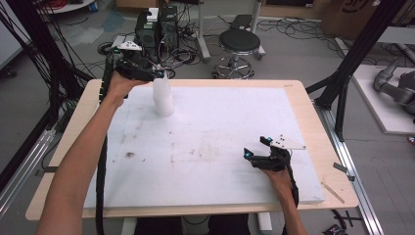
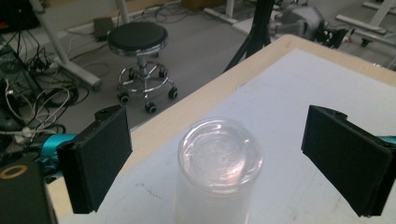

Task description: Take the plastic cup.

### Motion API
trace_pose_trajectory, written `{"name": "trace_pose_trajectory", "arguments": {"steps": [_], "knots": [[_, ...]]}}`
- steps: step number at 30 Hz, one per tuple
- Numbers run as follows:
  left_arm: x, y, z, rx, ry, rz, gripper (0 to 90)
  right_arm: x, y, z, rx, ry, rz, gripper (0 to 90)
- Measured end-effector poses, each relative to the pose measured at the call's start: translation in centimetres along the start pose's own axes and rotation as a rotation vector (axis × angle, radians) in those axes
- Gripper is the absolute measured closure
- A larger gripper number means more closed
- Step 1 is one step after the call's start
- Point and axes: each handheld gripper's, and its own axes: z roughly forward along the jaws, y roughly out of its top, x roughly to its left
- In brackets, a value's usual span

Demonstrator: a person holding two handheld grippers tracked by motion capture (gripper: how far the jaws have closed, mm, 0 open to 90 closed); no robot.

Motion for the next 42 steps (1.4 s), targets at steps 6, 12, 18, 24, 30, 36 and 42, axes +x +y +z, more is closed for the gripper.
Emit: {"name": "trace_pose_trajectory", "arguments": {"steps": [6, 12, 18, 24, 30, 36, 42], "knots": [[-0.2, -0.2, 1.6, 0.059, 0.006, -0.013, 9.1, -0.1, 0.0, 0.1, 0.005, 0.0, -0.003, 14.6], [-0.5, -0.6, 3.1, 0.16, 0.032, -0.007, 9.5, -0.1, 0.0, 0.1, 0.007, 0.0, -0.001, 14.6], [-0.7, -1.0, 4.1, 0.211, 0.055, -0.001, 12.3, 0.0, 0.0, 0.0, 0.003, 0.0, 0.004, 14.6], [-0.9, -1.5, 4.6, 0.245, 0.063, -0.006, 14.6, 0.0, 0.0, 0.0, 0.002, -0.002, -0.001, 14.6], [-1.0, -1.7, 4.6, 0.254, 0.059, -0.011, 21.1, -0.1, 0.0, 0.0, 0.004, -0.001, 0.004, 14.6], [-1.1, -1.7, 4.7, 0.273, 0.053, -0.009, 25.4, 0.0, 0.0, 0.0, 0.003, -0.001, 0.006, 14.6], [-1.1, -1.7, 4.7, 0.284, 0.049, -0.012, 31.0, -0.1, 0.0, 0.1, 0.004, -0.001, 0.001, 14.6]]}}
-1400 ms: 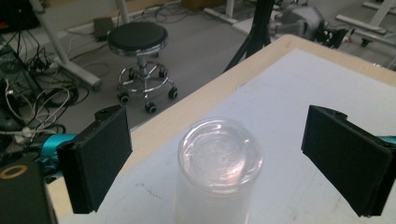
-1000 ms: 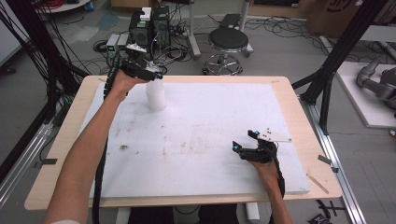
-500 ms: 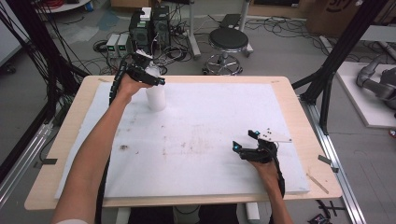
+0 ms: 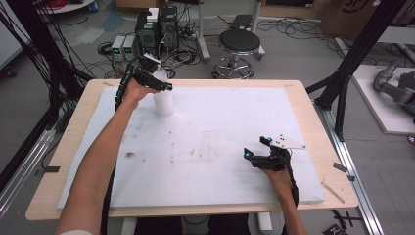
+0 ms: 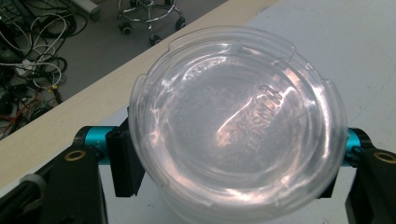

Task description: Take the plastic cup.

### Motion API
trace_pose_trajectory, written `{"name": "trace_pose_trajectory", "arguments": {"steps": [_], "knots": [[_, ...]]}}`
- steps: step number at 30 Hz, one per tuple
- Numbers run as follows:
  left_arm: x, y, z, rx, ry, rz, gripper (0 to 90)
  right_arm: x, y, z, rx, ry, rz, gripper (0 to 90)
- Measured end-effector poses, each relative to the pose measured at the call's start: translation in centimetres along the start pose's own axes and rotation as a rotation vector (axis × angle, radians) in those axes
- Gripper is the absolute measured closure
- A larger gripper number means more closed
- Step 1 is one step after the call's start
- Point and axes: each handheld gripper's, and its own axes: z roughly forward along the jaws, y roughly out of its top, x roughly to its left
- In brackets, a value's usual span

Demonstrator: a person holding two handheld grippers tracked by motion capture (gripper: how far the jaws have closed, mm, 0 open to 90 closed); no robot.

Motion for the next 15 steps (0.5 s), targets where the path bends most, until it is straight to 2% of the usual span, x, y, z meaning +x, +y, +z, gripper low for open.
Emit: {"name": "trace_pose_trajectory", "arguments": {"steps": [15], "knots": [[-0.01, 0.05, -0.12, 0.001, 0.006, 0.0, 33.5, 0.01, 0.0, -0.02, 0.002, 0.0, 0.004, 14.6]]}}
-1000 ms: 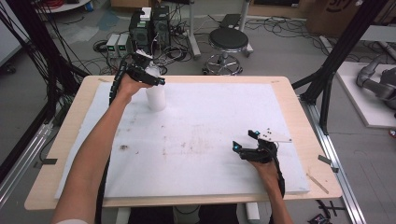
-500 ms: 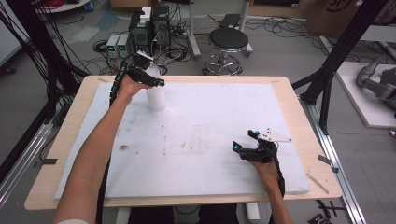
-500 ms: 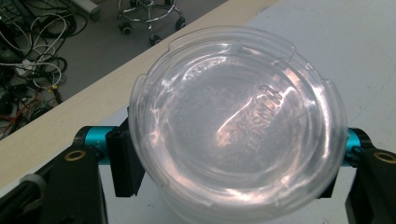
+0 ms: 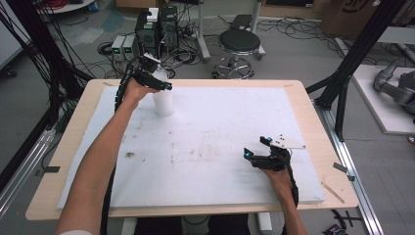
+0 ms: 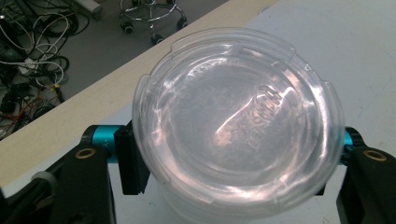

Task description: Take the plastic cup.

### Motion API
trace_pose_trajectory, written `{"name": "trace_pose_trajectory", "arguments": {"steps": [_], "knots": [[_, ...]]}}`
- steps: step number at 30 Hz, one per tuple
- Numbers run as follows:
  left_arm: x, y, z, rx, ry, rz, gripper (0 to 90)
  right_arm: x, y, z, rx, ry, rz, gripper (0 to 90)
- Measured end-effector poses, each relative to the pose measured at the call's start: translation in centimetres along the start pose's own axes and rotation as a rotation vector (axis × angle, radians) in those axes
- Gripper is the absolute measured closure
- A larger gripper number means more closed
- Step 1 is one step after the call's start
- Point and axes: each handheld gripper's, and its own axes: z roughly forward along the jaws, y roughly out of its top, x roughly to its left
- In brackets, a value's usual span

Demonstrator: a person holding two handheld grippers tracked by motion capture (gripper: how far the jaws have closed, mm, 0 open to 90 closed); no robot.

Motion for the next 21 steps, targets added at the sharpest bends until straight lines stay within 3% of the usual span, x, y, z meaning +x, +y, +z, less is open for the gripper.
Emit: {"name": "trace_pose_trajectory", "arguments": {"steps": [12, 21], "knots": [[-0.2, 0.8, -0.8, -0.012, 0.001, 0.003, 33.5, 0.0, 0.0, 0.0, 0.003, 0.001, 0.001, 14.6], [0.0, 3.8, -4.0, -0.042, 0.02, 0.016, 34.0, 0.0, 0.0, 0.0, 0.006, 0.002, 0.002, 14.6]]}}
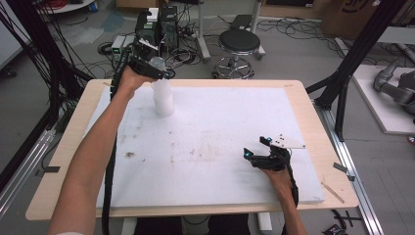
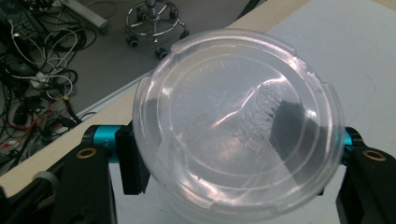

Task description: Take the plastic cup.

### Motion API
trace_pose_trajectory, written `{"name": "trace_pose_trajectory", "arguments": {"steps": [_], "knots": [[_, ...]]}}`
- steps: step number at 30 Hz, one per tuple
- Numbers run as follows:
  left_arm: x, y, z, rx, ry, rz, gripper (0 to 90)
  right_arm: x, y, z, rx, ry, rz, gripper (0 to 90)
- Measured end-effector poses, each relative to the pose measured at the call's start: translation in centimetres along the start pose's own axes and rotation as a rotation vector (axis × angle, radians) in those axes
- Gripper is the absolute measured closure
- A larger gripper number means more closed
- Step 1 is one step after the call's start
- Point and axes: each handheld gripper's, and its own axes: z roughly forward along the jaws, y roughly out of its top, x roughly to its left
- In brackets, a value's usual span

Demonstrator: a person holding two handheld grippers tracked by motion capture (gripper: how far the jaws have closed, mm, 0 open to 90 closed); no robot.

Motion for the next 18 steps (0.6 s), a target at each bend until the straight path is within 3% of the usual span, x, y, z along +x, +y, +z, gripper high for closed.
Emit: {"name": "trace_pose_trajectory", "arguments": {"steps": [9, 18], "knots": [[-0.3, 3.6, -3.9, -0.049, 0.014, 0.029, 34.2, 0.0, 0.0, 0.0, -0.002, 0.0, 0.0, 14.6], [-0.6, 4.3, -5.1, -0.048, 0.021, 0.047, 34.2, 0.0, 0.0, 0.0, -0.005, 0.0, 0.0, 14.7]]}}
